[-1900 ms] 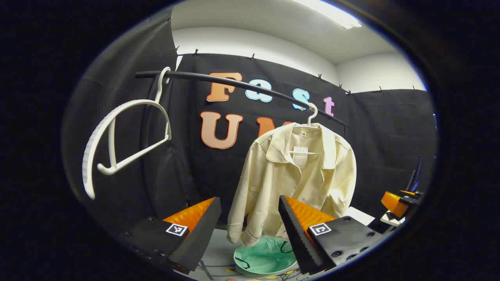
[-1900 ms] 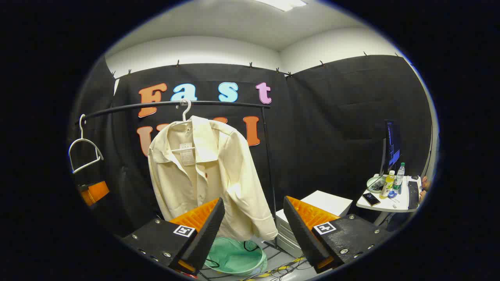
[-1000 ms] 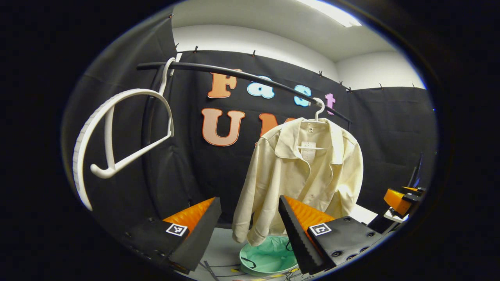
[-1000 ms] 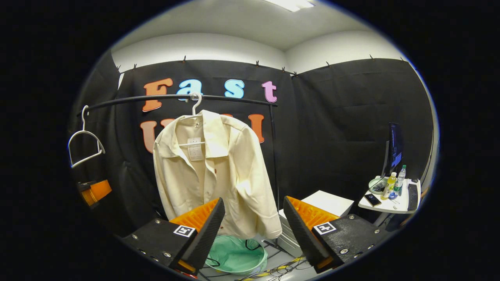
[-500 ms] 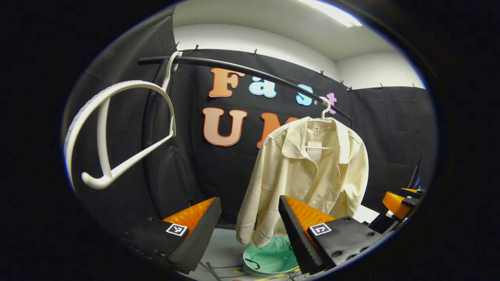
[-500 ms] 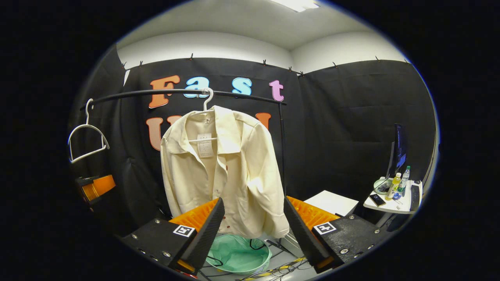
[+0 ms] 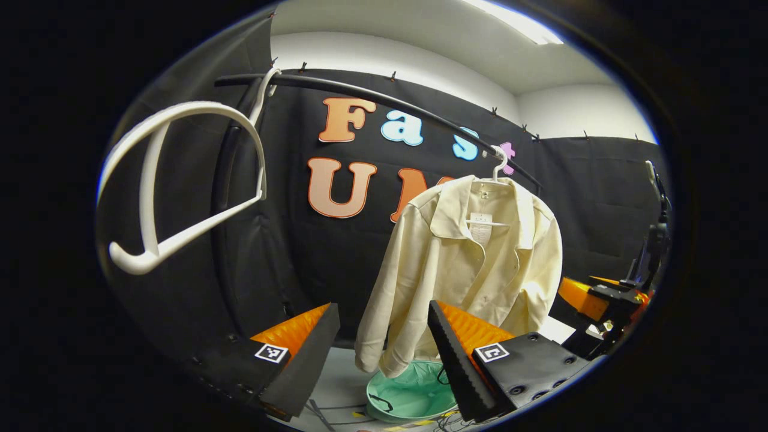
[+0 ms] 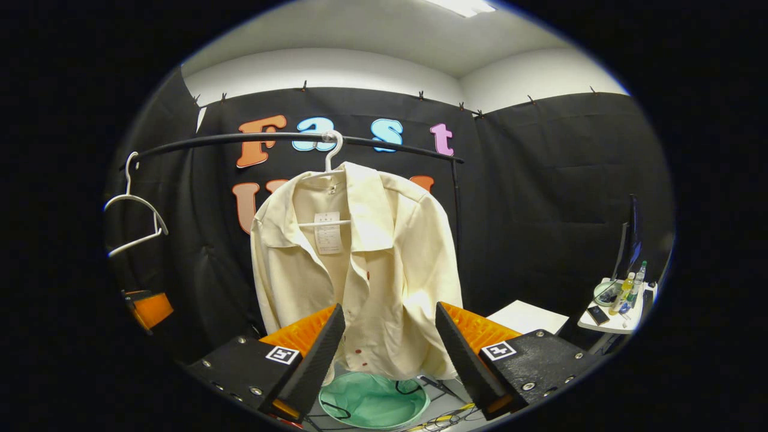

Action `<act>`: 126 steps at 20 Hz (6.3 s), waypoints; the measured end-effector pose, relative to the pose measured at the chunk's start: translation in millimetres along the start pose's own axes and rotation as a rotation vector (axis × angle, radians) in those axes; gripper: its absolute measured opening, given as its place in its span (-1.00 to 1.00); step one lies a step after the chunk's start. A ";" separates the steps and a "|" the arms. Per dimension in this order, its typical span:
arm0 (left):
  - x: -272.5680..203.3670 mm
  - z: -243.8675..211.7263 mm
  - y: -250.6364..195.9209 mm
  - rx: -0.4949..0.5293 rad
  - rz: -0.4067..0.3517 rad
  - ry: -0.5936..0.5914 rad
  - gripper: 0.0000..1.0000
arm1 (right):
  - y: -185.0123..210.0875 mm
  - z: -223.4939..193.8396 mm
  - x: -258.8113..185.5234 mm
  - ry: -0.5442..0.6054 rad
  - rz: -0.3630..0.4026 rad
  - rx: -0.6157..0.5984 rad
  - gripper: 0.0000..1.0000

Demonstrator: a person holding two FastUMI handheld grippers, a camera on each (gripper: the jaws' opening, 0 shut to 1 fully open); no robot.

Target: Grasp the clothes on the hanger with both hands and then place them into the laundry hamper below.

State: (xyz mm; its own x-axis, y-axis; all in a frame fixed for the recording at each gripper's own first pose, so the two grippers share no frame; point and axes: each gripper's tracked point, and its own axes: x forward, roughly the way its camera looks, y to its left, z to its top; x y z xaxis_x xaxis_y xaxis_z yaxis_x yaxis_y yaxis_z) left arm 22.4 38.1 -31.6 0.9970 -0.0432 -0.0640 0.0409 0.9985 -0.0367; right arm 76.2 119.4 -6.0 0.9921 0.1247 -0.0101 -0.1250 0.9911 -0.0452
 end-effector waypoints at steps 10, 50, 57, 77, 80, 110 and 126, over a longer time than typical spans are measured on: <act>-0.8 -7.0 14.6 0.008 0.026 0.018 0.87 | 30.4 5.2 89.7 0.017 0.056 0.025 0.89; 132.2 11.1 -140.6 -0.011 -0.055 -0.008 0.95 | -28.8 11.6 135.4 0.132 0.235 0.114 -0.95; 193.2 7.9 -179.7 0.040 -0.068 -0.015 1.00 | -39.8 22.6 126.4 0.103 0.282 0.075 -0.95; 249.3 -20.1 -183.0 0.020 -0.042 0.052 -0.66 | -71.0 26.3 98.7 0.082 0.338 0.075 -0.95; 243.3 -17.5 -176.6 -0.005 -0.033 0.042 -0.84 | -73.0 30.3 97.9 0.075 0.328 0.080 -0.95; 157.2 162.1 -41.0 0.098 0.034 -0.214 -0.87 | -141.3 178.6 111.3 -0.195 0.118 0.074 -1.00; 162.6 192.2 -1.8 0.126 0.133 -0.296 -0.87 | -174.4 250.3 157.4 -0.283 0.095 -0.056 -1.00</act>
State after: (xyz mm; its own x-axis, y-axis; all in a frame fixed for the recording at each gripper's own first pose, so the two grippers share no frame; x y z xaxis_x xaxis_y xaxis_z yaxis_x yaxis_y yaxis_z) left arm 197.0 35.9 149.7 0.9693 0.0809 0.2323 -0.1012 0.9919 0.0768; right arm 255.2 -22.2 250.3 0.9367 0.2328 0.2617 -0.2099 0.9712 -0.1129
